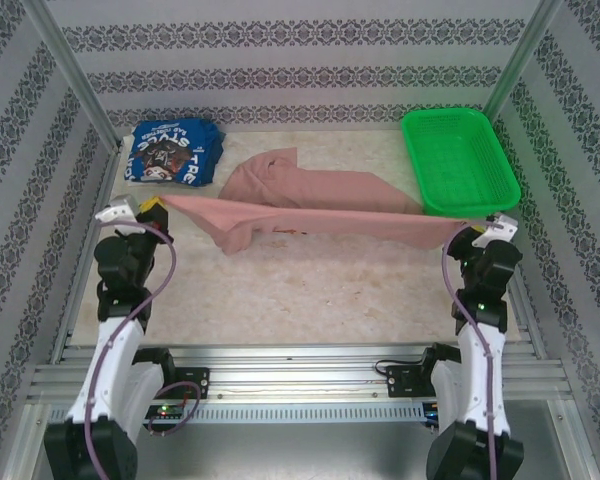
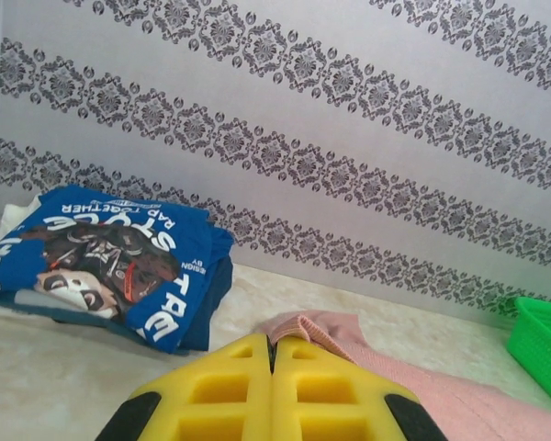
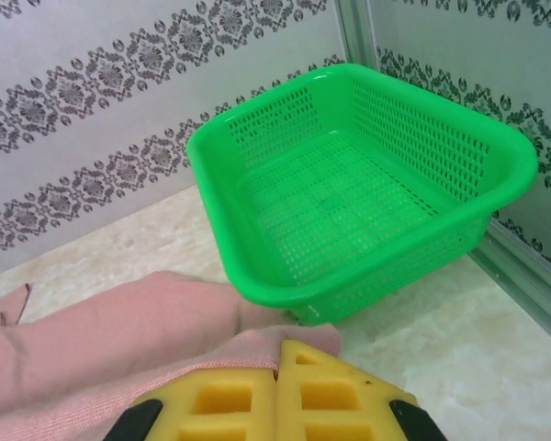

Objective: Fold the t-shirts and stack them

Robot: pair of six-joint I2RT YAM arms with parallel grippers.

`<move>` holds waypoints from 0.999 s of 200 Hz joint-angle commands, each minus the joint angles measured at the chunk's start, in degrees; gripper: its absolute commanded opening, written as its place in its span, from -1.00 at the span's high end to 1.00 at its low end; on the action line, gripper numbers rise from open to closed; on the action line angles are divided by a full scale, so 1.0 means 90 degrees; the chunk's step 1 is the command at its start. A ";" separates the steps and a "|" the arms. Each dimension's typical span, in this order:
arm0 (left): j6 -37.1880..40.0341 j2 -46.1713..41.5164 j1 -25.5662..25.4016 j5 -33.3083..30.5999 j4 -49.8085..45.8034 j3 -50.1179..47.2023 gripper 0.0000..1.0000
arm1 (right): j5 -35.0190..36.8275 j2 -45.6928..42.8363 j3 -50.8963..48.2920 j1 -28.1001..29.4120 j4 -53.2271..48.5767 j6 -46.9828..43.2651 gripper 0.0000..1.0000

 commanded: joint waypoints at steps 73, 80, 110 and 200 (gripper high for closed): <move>-0.0519 -0.3012 -0.0050 -0.1018 -0.3807 -0.0077 1.00 | 0.0799 -0.2130 0.0079 0.0402 -0.3208 0.0609 1.00; -0.0542 -0.2901 -0.0050 -0.1093 -0.3649 -0.0112 1.00 | 0.0899 -0.2113 0.0063 0.0397 -0.3170 0.0561 1.00; -0.0588 -0.1926 -0.0050 -0.1192 -0.2990 0.0075 1.00 | 0.1896 -0.1919 0.0113 0.0397 -0.2932 0.0438 1.00; 0.0173 0.2207 -0.0975 -0.1242 -0.2038 0.1374 1.00 | 0.1406 0.0689 0.0518 0.0445 -0.2013 -0.0469 1.00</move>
